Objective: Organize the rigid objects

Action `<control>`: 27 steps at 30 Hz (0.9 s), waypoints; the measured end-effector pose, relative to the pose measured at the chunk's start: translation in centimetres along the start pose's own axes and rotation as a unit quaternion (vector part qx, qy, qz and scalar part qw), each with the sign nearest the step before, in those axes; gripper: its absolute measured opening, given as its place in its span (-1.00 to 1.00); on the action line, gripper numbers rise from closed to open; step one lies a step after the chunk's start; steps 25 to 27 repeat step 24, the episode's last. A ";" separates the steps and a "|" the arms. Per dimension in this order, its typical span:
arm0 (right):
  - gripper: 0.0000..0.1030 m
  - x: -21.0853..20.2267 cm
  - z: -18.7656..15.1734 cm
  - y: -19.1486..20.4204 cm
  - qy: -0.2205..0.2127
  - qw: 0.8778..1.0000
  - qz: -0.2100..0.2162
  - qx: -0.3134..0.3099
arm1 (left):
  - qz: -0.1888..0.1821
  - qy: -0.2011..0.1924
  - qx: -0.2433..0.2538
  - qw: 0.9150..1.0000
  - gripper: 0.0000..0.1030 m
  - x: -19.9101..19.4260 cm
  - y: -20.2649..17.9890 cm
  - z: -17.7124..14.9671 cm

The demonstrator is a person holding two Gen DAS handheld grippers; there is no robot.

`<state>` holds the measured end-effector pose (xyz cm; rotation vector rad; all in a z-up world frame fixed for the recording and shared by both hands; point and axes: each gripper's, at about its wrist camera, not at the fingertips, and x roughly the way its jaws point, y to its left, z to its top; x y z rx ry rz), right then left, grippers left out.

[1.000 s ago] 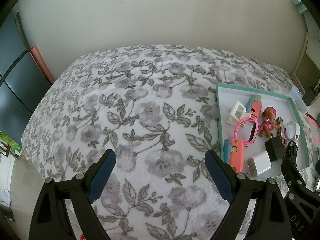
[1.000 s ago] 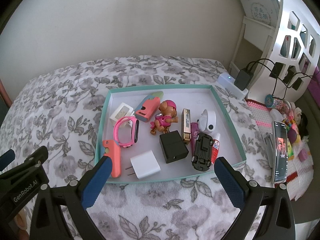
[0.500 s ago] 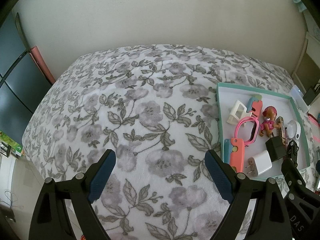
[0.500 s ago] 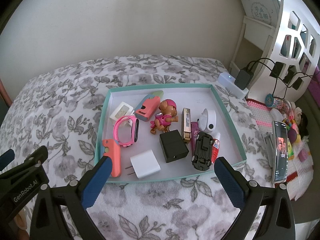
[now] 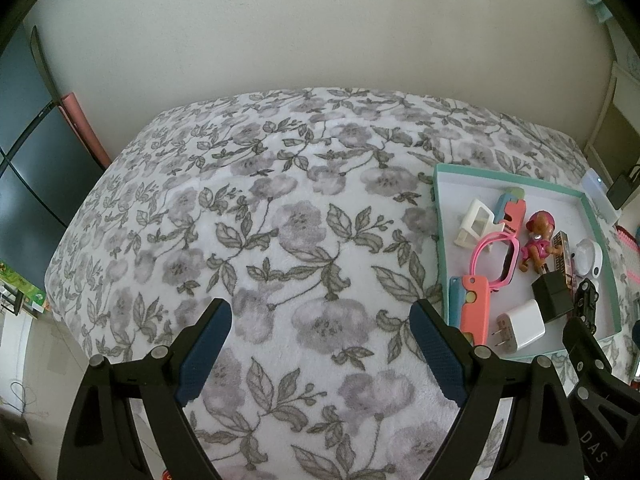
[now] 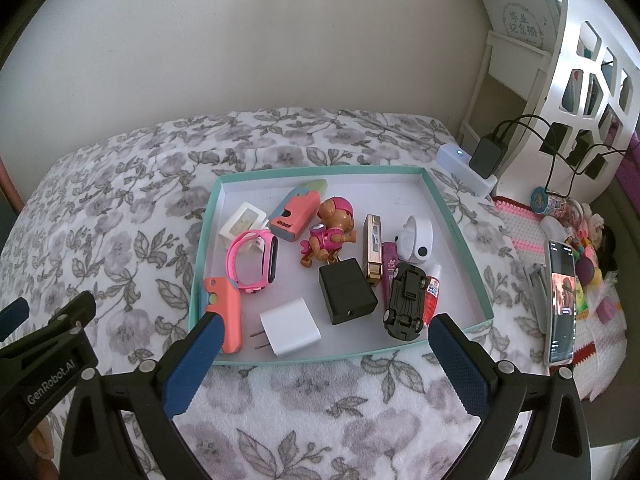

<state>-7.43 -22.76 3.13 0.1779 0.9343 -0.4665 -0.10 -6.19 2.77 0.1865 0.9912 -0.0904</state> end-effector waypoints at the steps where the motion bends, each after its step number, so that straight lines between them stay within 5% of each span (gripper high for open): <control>1: 1.00 0.0 -0.1 0.0 0.000 1.000 0.000 0.000 | 0.000 0.001 0.000 1.000 0.77 0.0 0.1 0.0; 27: 1.00 0.2 0.0 0.1 0.003 1.000 0.000 -0.001 | -0.002 -0.003 0.015 1.000 0.77 -0.2 0.3 -0.4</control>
